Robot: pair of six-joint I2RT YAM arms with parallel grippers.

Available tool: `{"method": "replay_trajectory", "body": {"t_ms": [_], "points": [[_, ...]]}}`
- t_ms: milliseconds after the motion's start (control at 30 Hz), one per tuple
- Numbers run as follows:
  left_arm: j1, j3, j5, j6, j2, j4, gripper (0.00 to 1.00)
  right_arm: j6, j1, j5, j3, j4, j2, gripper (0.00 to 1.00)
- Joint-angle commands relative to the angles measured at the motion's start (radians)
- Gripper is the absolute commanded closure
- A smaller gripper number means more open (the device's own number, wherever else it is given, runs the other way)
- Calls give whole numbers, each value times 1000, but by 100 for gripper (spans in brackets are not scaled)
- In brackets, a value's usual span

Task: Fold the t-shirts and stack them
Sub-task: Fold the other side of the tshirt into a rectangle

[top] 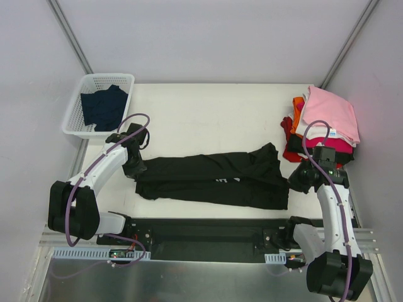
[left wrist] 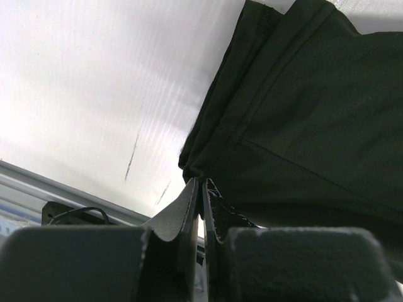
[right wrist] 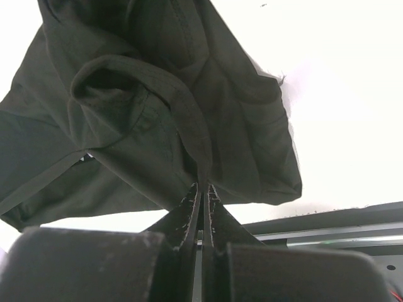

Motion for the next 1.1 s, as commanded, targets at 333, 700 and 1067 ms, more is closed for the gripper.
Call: {"method": "replay_trajectory", "body": {"t_ms": [333, 700, 1067], "points": [[11, -5, -3, 5, 16, 5, 81, 19, -9, -11, -21, -1, -6, 99], [11, 41, 0, -6, 5, -4, 1, 12, -9, -22, 12, -4, 28, 4], [-27, 159, 86, -50, 47, -11, 1, 26, -9, -97, 128, 134, 241, 3]]}}
